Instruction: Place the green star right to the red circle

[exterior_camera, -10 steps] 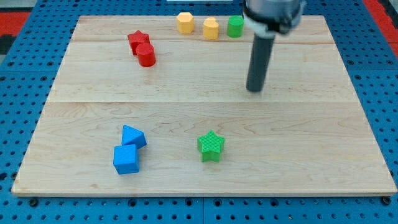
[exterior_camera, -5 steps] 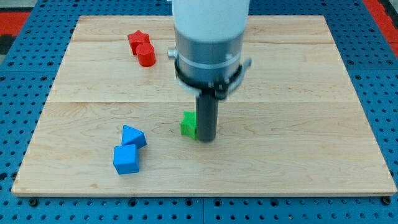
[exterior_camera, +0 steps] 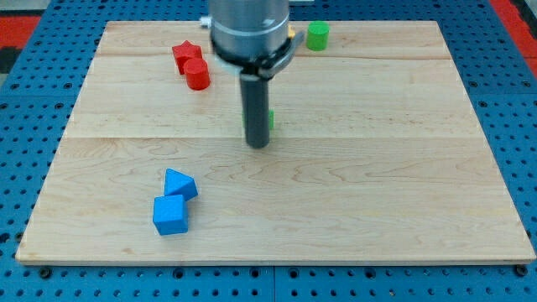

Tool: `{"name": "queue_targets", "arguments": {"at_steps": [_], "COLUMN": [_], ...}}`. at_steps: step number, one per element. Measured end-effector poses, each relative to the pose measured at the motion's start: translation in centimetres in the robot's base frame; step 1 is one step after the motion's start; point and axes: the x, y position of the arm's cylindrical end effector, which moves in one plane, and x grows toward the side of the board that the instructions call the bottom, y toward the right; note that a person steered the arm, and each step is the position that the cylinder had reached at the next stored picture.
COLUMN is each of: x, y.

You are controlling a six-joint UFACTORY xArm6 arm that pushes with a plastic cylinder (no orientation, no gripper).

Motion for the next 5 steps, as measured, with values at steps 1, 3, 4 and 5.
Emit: {"name": "queue_targets", "arguments": {"at_steps": [1,3,4,5], "x": [-5.9,-6.4,-9.7,-15.1], "y": [0.0,0.6,0.3,0.1]}}
